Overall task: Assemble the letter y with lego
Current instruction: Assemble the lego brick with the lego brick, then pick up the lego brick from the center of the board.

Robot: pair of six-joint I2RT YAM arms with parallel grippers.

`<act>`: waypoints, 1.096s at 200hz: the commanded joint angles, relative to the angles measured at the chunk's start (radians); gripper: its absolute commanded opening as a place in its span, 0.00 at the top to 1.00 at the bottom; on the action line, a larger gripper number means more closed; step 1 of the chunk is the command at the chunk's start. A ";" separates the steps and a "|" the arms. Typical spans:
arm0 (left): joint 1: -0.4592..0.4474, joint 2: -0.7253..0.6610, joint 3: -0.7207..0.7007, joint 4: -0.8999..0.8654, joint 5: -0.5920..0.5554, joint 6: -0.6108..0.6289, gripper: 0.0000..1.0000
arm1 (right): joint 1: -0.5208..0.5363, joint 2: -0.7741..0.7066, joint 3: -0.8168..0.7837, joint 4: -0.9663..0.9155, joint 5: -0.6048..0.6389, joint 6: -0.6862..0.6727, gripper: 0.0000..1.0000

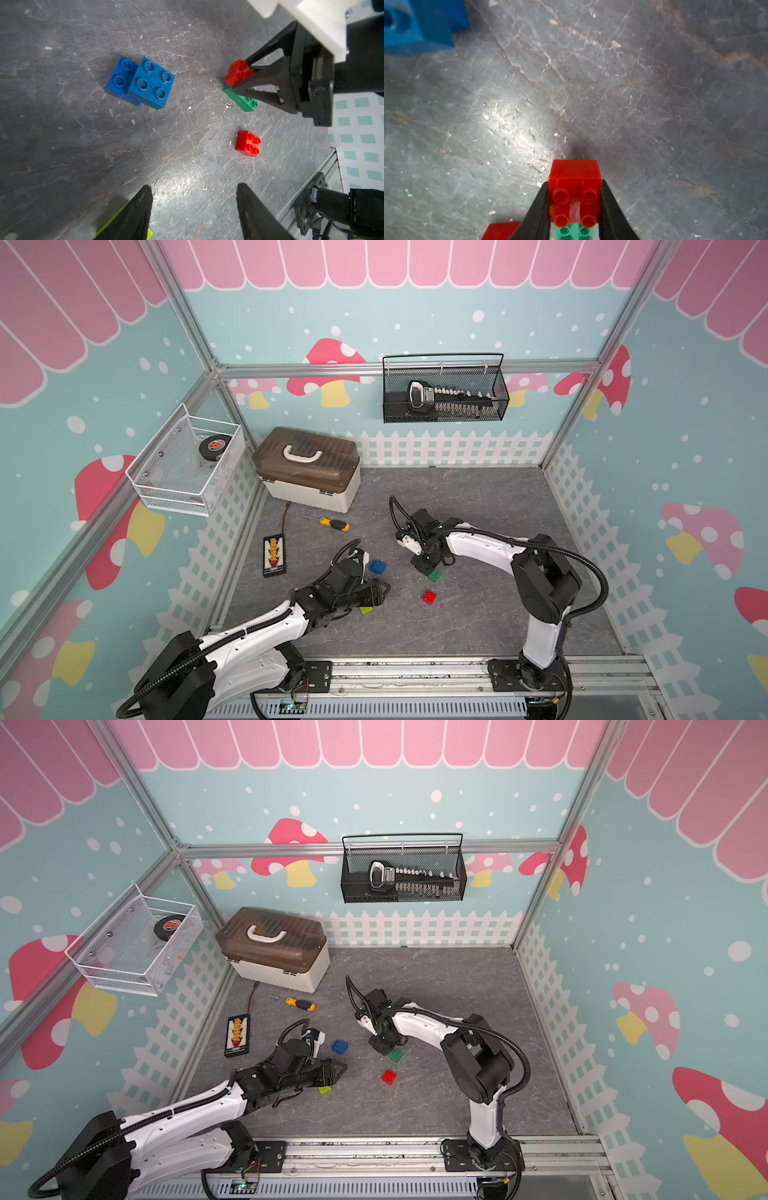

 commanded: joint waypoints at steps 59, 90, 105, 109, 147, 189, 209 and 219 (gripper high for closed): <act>0.007 -0.016 0.001 -0.029 -0.026 0.002 0.34 | -0.006 -0.017 0.023 -0.006 0.008 0.006 0.50; 0.007 -0.006 0.006 -0.023 -0.018 -0.001 0.34 | -0.004 -0.074 0.029 -0.011 0.017 0.020 0.43; 0.007 -0.004 0.010 -0.024 -0.014 -0.002 0.34 | -0.006 -0.118 0.016 -0.023 0.036 0.031 0.43; 0.007 -0.003 0.011 -0.023 -0.012 -0.001 0.34 | -0.004 -0.134 0.008 -0.026 0.036 0.036 0.43; 0.005 0.000 0.017 -0.023 0.009 -0.006 0.34 | -0.001 -0.326 -0.176 -0.025 -0.004 0.127 0.44; -0.001 0.026 0.022 -0.001 0.015 -0.013 0.34 | 0.050 -0.443 -0.370 0.028 -0.035 0.220 0.42; -0.008 0.041 0.028 0.009 0.016 -0.017 0.34 | 0.068 -0.439 -0.420 0.052 -0.051 0.243 0.41; -0.011 0.046 0.030 0.009 0.015 -0.017 0.34 | 0.084 -0.433 -0.434 0.058 -0.054 0.250 0.41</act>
